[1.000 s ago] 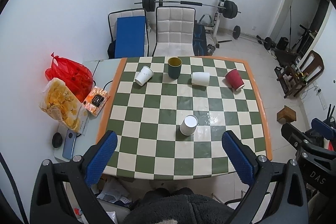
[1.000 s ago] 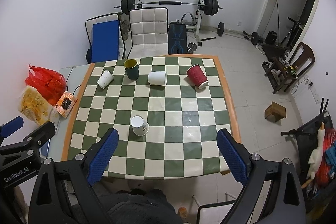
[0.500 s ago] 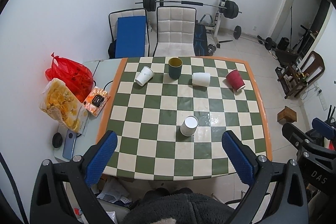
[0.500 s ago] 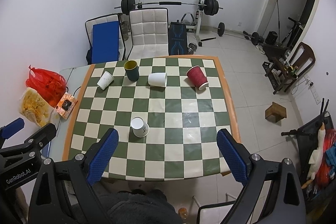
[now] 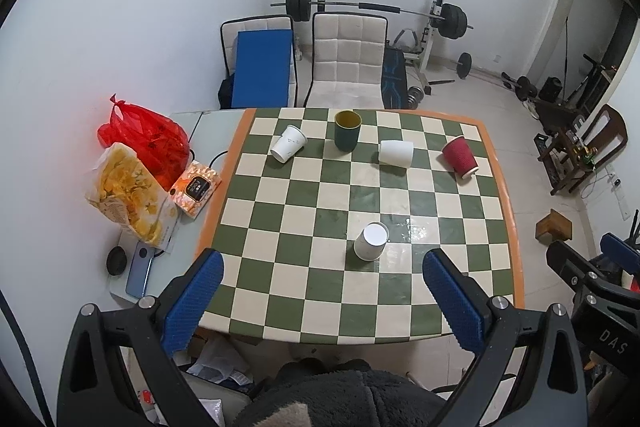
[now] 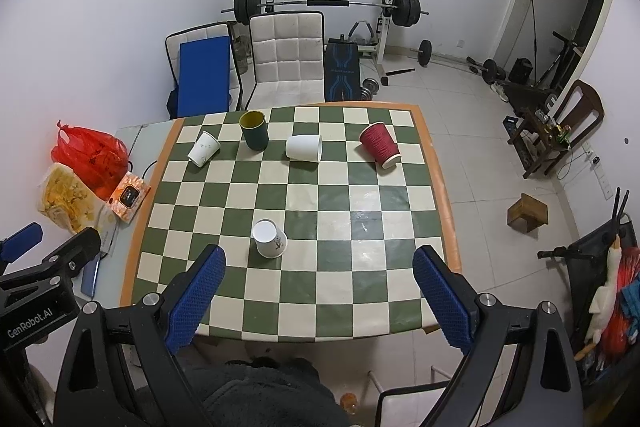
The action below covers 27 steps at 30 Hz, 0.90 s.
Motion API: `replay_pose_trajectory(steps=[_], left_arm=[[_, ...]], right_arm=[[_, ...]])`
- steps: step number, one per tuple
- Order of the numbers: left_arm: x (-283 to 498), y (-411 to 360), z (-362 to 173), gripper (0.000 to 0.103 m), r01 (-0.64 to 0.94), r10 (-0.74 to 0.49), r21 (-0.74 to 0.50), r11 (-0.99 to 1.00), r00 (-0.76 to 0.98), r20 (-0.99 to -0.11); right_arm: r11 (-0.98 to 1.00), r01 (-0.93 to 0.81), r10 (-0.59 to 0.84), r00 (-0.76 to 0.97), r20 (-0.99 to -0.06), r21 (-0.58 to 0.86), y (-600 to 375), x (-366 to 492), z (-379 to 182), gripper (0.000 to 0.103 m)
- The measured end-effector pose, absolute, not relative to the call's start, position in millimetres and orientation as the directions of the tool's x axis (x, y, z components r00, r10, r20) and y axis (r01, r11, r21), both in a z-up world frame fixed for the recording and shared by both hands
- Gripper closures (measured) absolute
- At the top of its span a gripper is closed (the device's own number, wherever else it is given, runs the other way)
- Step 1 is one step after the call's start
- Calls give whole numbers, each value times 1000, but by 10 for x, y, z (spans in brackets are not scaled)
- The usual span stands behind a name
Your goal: Flip cup upside down
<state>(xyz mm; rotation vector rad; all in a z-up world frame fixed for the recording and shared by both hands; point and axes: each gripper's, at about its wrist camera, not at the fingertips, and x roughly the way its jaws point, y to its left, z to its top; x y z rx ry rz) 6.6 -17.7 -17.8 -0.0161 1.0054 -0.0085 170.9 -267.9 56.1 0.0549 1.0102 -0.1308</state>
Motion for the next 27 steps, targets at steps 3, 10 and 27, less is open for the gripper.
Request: replay_pose_trajectory(steps=[3,10,27], left_arm=[[67,-169,-174,1,-2,-7,-9,1000,536,-844],[56,-172,-171,1,-5,-7,-12,1000,536,-844],[-7,-100,-172,1,-3,-6,-10,1000,525,-851]], right_arm=[[991,131,-82,524,-848,-15,-2661,1724,552,6],[992,123,-74,528,-846,-10,-2608,1721,566,6],[995,96,-47,520,-853,4,-2507,1739,587,6]])
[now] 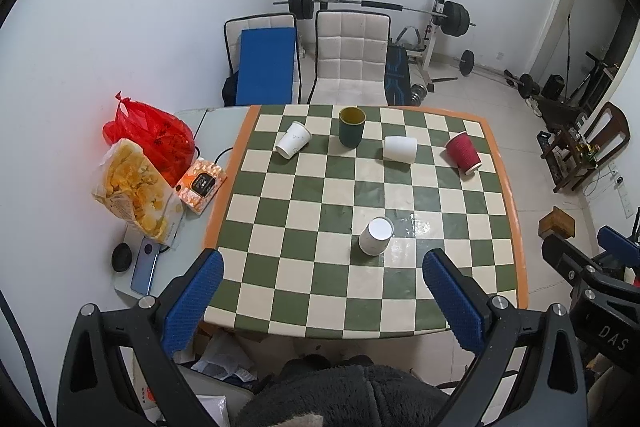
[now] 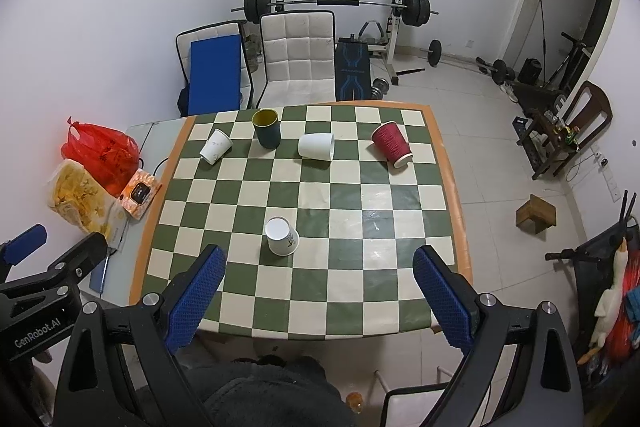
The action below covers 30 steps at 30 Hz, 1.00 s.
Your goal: Flip cup upside down
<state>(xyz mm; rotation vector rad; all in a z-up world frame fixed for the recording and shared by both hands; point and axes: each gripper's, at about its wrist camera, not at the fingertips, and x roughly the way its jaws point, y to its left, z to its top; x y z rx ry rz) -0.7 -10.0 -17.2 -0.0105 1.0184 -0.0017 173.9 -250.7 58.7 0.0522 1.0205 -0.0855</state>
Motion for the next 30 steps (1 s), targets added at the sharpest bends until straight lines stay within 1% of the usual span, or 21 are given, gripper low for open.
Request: replay_pose_trajectory(steps=[30], left_arm=[[-9,-47,-121,1,-7,1,-3,1000,527,-850]], right_arm=[[997,80,-34,516,-856,8,-2429,1741,557,6]])
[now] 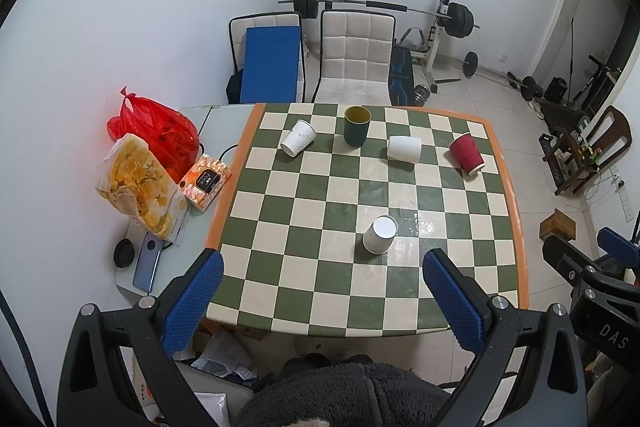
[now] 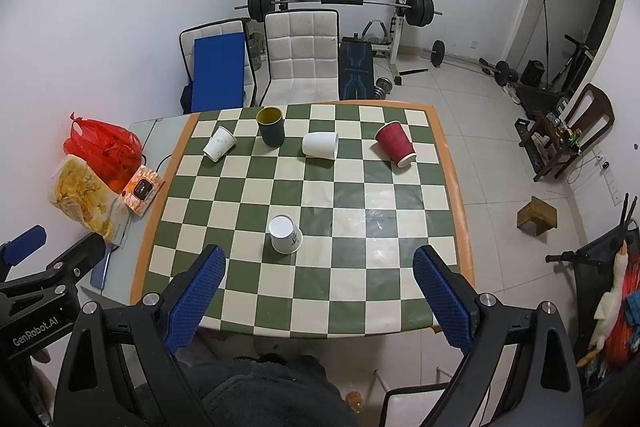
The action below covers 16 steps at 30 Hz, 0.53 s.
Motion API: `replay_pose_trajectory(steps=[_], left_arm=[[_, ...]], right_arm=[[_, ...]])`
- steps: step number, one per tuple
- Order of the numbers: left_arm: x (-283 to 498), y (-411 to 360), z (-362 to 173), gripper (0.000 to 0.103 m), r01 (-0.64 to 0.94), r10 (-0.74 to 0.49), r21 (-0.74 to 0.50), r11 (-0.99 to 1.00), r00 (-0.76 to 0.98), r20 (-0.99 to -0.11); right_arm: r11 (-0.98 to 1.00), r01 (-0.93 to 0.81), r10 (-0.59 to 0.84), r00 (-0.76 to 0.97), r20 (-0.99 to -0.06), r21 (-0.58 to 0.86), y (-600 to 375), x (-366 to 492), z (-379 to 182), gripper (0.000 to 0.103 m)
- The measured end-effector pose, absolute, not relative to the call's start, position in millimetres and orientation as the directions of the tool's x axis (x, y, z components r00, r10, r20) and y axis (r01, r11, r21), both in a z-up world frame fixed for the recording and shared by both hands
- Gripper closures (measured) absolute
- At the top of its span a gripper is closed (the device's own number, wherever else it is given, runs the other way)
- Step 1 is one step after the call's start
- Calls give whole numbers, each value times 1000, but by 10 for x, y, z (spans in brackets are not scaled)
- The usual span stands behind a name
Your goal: Flip cup upside down
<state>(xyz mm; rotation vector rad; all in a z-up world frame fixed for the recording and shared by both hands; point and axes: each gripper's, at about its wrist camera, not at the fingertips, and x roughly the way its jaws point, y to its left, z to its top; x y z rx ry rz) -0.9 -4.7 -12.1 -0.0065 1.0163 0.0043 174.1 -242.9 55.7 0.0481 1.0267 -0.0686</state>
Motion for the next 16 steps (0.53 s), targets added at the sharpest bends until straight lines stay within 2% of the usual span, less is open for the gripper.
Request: replay_pose_trajectory(steps=[16], left_arm=[[-20,-55,-119,1,-6,-2,-6,1000,525,-851]], right_arm=[[997,76,-35,518,-855,6,-2419,1742,557,6]])
